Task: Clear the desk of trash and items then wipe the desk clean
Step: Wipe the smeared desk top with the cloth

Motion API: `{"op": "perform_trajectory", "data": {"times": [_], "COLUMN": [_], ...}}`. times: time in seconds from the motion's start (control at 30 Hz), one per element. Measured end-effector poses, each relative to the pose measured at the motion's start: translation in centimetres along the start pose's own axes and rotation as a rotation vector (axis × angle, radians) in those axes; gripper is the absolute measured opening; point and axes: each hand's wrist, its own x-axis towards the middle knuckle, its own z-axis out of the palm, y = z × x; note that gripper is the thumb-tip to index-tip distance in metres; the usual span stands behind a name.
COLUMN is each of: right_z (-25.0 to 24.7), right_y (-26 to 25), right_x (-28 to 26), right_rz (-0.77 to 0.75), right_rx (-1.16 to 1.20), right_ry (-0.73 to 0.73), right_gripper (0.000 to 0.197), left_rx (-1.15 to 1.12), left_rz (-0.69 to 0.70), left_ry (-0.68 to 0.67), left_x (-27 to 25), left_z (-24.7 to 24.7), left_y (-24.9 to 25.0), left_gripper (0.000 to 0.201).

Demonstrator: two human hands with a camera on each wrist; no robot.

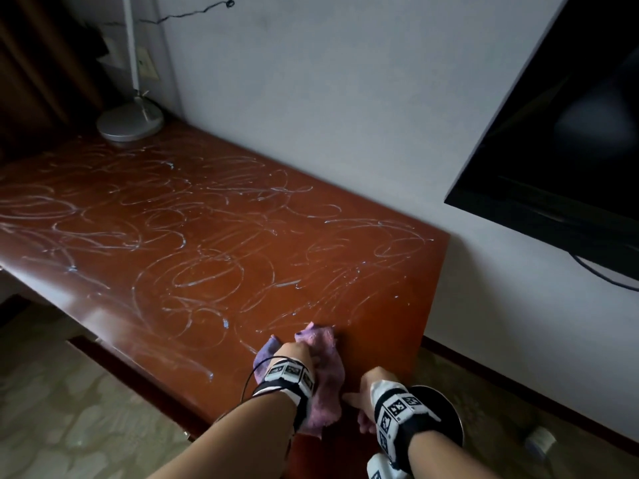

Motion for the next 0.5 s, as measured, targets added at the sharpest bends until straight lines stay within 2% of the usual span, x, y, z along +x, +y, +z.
{"op": "perform_trajectory", "data": {"times": [0.07, 0.1, 0.13, 0.17, 0.2, 0.23, 0.27, 0.3, 0.33, 0.37, 0.4, 0.43, 0.5], "right_z": [-0.1, -0.1, -0.2, -0.2, -0.2, -0.2, -0.1, -0.2, -0.3, -0.3, -0.4, -0.4, -0.3], "right_y": [-0.7, -0.8, -0.5, -0.3, 0.0, 0.2, 0.2, 0.4, 0.3, 0.2, 0.1, 0.2, 0.3], "right_x": [-0.1, -0.2, -0.4, -0.7, -1.0, -1.3, -1.7, -2.0, -2.3, -2.5, -2.7, -2.8, -2.7], "right_rz": [0.035, 0.018, -0.011, -0.053, -0.092, -0.116, -0.124, -0.136, -0.161, -0.188, -0.208, -0.213, -0.213], "right_rx": [-0.012, 0.010, 0.040, 0.062, 0.076, 0.076, 0.082, 0.107, 0.114, 0.107, 0.092, 0.085, 0.093], "right_ry": [-0.030, -0.016, 0.011, 0.042, 0.072, 0.097, 0.121, 0.145, 0.169, 0.183, 0.185, 0.181, 0.185], "right_gripper": [0.054, 0.052, 0.048, 0.045, 0.044, 0.046, 0.046, 0.043, 0.040, 0.037, 0.035, 0.034, 0.033], "left_rx": [0.338, 0.485, 0.530, 0.666, 0.574, 0.330, -0.101, -0.194, -0.061, -0.198, -0.234, -0.200, -0.142], "left_rz": [0.128, 0.145, 0.199, 0.258, 0.180, 0.016, -0.142, -0.118, 0.265, 0.500, 0.610, 0.638, 0.725], "left_ry": [0.015, -0.001, -0.058, -0.076, -0.169, -0.364, -0.505, -0.560, -0.459, -0.473, -0.612, -0.724, -0.799], "left_x": [-0.9, -1.8, -2.4, -3.5, -3.8, -4.7, -5.6, -6.1, -7.1, -6.6, -5.1, -3.8, -3.2], "left_z": [1.4, 1.3, -0.4, -1.8, -3.3, -5.1, -6.3, -7.3, -8.7, -11.0, -12.7, -13.3, -13.3], "left_y": [1.8, 2.2, 1.7, 1.7, 1.5, 1.2, 1.2, 0.8, 0.3, 0.2, 1.1, 1.6, 2.9], "left_gripper": [0.055, 0.048, 0.041, 0.038, 0.036, 0.038, 0.048, 0.064, 0.072, 0.072, 0.069, 0.068, 0.069]}}
